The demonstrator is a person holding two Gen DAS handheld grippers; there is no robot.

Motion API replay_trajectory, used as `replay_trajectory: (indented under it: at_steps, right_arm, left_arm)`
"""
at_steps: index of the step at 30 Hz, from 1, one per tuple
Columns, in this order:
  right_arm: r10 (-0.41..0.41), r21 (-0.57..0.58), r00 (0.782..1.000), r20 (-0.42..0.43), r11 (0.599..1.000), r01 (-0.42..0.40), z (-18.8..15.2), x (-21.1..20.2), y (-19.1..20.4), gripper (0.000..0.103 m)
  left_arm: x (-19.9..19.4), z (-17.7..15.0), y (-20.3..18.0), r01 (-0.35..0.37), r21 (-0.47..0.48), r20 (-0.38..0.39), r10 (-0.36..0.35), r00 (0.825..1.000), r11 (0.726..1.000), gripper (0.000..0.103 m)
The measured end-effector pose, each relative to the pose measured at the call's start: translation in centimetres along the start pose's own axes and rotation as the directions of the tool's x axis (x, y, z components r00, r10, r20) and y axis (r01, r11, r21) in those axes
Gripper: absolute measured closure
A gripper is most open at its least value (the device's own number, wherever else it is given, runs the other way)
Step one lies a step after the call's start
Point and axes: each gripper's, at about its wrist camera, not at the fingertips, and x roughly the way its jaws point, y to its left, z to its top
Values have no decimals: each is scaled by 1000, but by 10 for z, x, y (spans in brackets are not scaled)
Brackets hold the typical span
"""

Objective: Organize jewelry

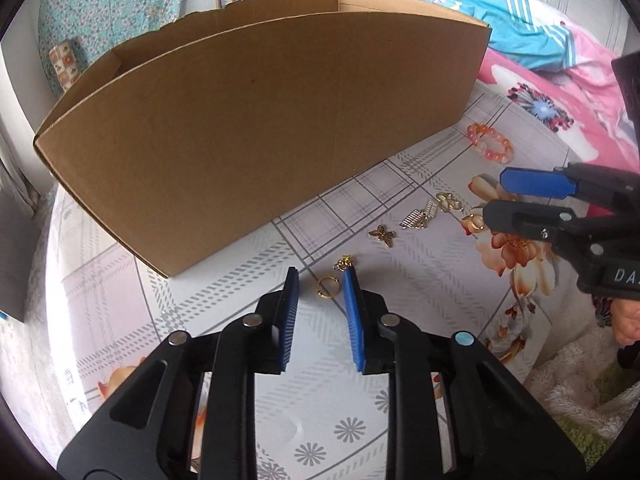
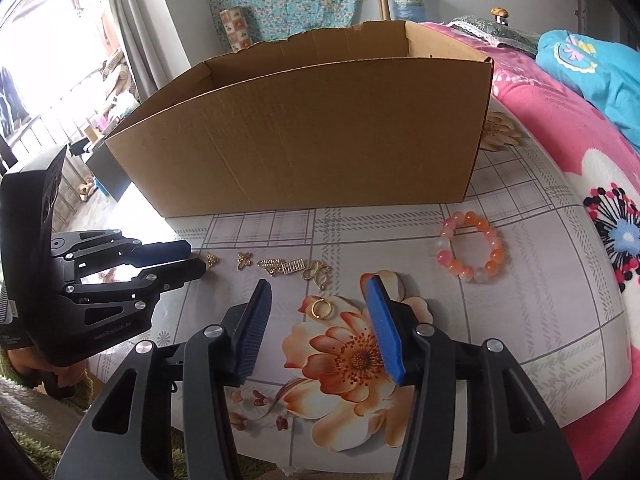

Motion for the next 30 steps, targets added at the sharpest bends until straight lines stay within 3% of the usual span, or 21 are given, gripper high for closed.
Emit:
replay_trajectory:
  at_steps: [7, 24, 30]
  right_arm:
    - [0, 7, 1000, -1, 1000, 0, 1, 2, -4, 58]
    - [-15, -67, 1000, -2, 998, 15, -1, 0, 6, 58]
    - [-43, -119, 999, -33, 992, 39, 0, 8, 12, 71]
  left_arm:
    - [2, 2, -3, 0, 10, -4, 0, 1000, 1000, 92]
    - [-9, -13, 4, 1, -48, -7, -2, 1000, 999, 92]
    - [-9, -14, 5, 7, -48, -3, -8, 1000, 999, 92]
